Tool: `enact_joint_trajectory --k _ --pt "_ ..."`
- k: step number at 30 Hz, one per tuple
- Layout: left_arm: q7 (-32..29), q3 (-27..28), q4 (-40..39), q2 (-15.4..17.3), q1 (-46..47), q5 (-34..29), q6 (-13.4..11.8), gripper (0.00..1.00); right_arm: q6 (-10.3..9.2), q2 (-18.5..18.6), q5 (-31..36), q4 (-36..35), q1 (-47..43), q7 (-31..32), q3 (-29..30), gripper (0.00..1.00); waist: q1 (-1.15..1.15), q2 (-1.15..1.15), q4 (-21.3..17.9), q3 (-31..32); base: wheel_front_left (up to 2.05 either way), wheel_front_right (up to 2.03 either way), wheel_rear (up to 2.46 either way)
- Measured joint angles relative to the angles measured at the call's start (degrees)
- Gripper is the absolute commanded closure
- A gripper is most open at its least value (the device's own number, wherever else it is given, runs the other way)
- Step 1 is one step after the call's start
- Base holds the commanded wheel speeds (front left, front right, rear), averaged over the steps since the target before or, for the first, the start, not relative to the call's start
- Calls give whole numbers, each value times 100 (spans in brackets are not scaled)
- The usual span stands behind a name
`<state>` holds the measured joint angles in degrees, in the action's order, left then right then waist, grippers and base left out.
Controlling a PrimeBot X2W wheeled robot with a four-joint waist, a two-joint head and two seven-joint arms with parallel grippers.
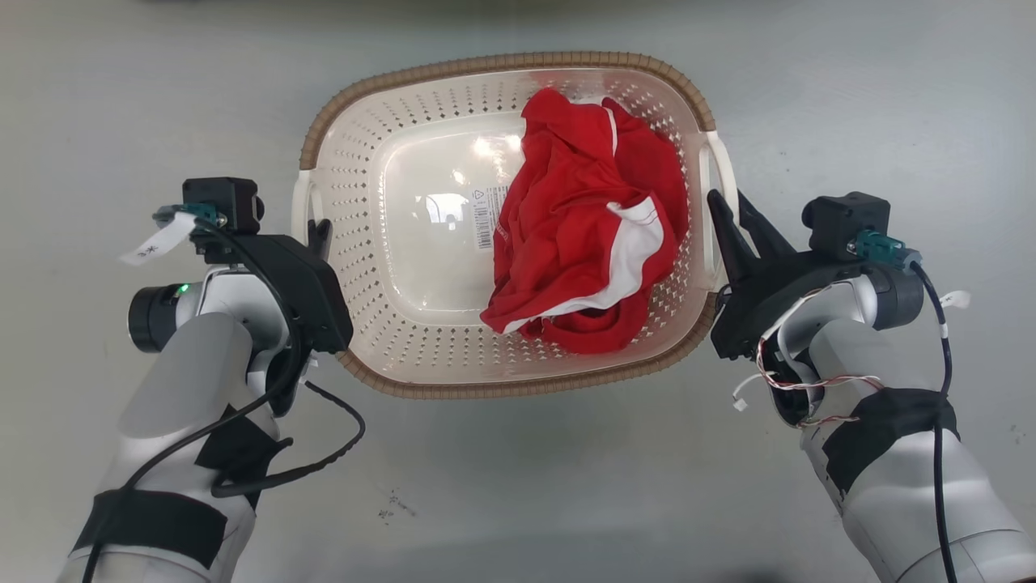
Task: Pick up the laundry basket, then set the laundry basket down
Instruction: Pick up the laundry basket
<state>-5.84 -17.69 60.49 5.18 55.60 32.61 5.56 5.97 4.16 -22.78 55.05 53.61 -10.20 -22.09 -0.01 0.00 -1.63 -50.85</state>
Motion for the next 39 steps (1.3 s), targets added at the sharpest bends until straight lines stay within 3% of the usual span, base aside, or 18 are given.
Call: enact_joint_trajectory --k 15,39 --pt "199 2 601 -177 -4 45 51 100 60 -73 -107 665 1 -99 -70 100 0 1 13 408 0 0 0" --pt "33 -18 1188 -411 -558 249 100 100 170 -215 -470 1568 -378 166 -181 100 0 0 7 1831 0 0 0"
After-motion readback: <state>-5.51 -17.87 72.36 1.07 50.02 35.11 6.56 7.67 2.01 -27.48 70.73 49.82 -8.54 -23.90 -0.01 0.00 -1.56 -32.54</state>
